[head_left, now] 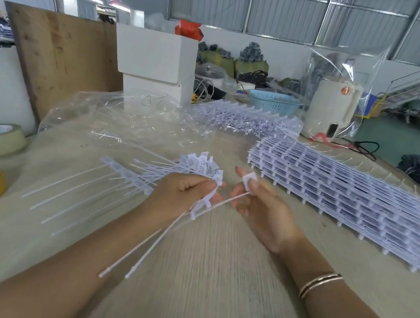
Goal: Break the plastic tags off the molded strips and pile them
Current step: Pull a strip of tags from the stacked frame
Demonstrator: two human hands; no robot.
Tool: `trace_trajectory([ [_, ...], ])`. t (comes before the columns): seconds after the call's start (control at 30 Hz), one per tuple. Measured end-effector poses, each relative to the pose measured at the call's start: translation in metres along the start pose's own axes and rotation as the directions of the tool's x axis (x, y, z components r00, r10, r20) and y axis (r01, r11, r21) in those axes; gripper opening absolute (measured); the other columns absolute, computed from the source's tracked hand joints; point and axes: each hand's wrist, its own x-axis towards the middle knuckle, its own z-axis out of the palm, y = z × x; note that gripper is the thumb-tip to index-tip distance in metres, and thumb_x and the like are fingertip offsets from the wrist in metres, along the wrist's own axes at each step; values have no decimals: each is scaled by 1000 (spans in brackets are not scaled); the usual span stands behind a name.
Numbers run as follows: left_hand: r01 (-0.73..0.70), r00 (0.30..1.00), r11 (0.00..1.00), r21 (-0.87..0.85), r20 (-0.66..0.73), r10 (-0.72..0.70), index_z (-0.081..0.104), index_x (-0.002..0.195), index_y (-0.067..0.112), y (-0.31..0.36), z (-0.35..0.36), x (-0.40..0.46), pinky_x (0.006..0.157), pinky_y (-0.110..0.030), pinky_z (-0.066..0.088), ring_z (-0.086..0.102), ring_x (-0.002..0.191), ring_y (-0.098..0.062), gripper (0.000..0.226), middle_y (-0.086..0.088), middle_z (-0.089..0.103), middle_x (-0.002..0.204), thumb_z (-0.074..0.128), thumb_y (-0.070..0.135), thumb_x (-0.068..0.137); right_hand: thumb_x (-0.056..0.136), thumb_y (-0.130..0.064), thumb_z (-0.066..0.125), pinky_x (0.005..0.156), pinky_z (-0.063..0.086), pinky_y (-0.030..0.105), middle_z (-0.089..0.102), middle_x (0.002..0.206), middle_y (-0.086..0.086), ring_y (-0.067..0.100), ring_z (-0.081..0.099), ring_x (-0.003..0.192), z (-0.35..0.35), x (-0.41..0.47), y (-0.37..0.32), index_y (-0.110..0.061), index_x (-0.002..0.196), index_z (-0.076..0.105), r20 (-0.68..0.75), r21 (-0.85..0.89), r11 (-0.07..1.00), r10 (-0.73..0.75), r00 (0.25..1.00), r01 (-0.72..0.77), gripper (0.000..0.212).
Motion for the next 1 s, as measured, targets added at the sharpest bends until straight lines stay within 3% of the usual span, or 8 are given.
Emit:
trace_trajectory([
  [0.03,13,1000,1000,-18,-15,-14,68,67,38,0,-3,0,57,-10,45,57,52,2,35,15,62,48,56,17,93,86,-32,54,66,34,29,62,78,4,17,51,72,-5,-1,-2,-18,93,71,-38,20,1000,22,999,-21,23],
  [0.17,-28,996,997,72,81,22,71,86,51,0,-1,-7,69,-9,46,64,78,8,23,22,71,82,68,28,85,95,-21,50,62,33,25,52,71,6,14,44,66,-10,-4,2,-19,76,70,-104,-466,882,20,994,-67,28],
  [0.3,-116,991,924,365,99,85,72,103,34,-11,3,-4,83,-26,48,64,90,-8,26,6,71,94,75,28,78,92,-6,52,68,39,13,59,77,-2,2,52,70,-3,0,7,-12,83,66,-92,-557,828,21,996,-68,17],
  [0.47,-41,999,879,475,-10,52,61,101,25,-17,2,-4,74,-28,47,60,83,-9,28,11,62,87,73,32,77,91,-9,55,77,41,6,66,94,-16,-8,58,84,-7,2,12,-36,90,65,-155,-619,779,8,988,-103,28],
  [0.6,-98,990,847,523,-33,135,56,85,21,-14,4,-4,68,-28,44,55,77,-10,20,11,59,83,72,30,76,89,-8,51,94,42,32,66,101,3,18,58,103,-9,4,13,-16,101,70,-165,-809,567,37,986,-157,23],
  [0.7,-148,980,845,514,-42,197,58,89,13,-14,8,-5,66,-23,37,52,79,-14,23,5,55,89,74,20,75,93,-20,46,105,27,41,52,107,-6,18,43,115,-4,3,10,-29,120,61,-171,-912,362,90,981,-193,33],
  [0.83,-171,977,830,531,-18,212,56,99,13,-11,15,-7,65,-26,39,52,83,-15,29,2,47,103,71,20,75,92,-32,38,105,24,38,52,101,-17,9,41,111,15,-4,1,-46,93,59,-112,-742,664,6,994,-88,25],
  [1.0,-257,966,802,540,119,229,55,106,14,-4,12,-8,70,-29,41,56,87,-15,36,4,52,104,66,29,76,91,-19,59,96,33,31,58,74,-16,5,50,90,31,-6,3,-39,62,59,16,-725,688,-35,999,36,35],
])
